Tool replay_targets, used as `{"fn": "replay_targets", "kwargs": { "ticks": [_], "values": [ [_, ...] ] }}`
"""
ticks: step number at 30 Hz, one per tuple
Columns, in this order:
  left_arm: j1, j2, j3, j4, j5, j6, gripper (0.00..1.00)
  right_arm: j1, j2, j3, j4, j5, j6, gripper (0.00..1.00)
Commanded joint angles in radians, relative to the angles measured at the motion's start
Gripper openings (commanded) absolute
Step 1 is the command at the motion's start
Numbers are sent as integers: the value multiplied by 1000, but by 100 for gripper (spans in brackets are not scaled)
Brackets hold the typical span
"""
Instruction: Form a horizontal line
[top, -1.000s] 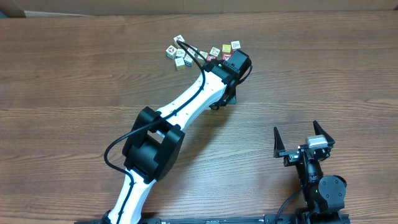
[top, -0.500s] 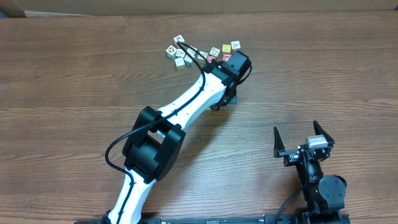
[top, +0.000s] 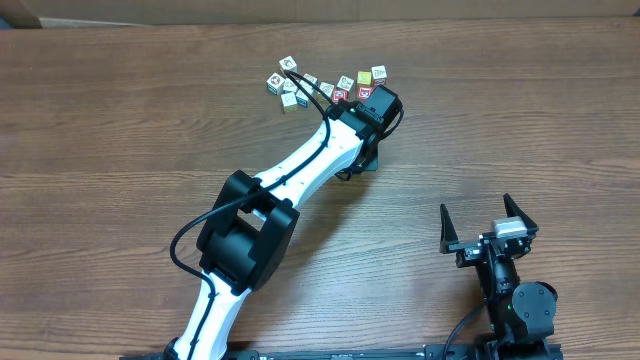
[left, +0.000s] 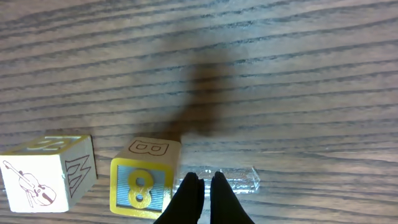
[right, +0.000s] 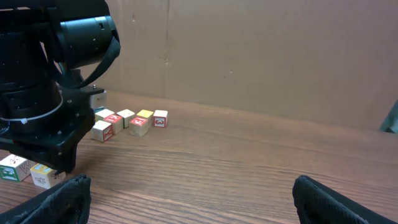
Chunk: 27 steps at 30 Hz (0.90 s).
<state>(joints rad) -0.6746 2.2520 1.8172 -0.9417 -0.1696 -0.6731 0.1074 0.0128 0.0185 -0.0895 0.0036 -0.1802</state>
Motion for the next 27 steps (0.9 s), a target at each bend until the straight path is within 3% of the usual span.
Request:
{"fn": "replay_targets", "kwargs": {
  "ticks": [1,27],
  "values": [
    [-13,17,-16,0,-24,23,4,4,-10,-11,5,-6,-1,100],
    [-13,17,-48,23,-78,23,4,4,-10,-11,5,-6,-1,100]
  ]
}}
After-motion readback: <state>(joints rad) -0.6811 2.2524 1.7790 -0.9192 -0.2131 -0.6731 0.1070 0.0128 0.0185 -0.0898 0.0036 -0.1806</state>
